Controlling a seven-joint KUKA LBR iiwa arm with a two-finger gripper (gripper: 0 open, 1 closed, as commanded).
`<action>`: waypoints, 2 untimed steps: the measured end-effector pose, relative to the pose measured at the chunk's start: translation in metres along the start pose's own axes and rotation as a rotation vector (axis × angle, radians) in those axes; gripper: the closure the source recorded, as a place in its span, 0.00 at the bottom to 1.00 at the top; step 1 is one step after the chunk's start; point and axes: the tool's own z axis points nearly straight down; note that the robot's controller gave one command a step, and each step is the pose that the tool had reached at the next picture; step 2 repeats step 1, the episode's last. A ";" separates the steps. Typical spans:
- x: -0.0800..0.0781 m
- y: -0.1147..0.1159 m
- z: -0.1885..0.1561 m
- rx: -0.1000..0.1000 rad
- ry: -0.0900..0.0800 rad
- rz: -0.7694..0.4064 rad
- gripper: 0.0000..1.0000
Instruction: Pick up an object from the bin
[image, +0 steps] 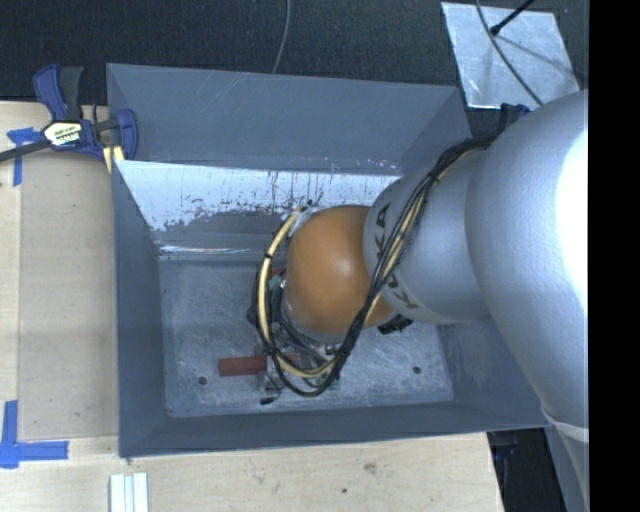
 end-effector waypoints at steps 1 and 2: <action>-0.009 -0.013 -0.164 0.000 -0.003 0.002 1.00; -0.009 -0.013 -0.164 0.000 -0.003 0.002 1.00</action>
Offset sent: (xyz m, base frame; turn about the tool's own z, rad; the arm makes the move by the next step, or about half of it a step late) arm 0.0000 0.0000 0.0000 0.0000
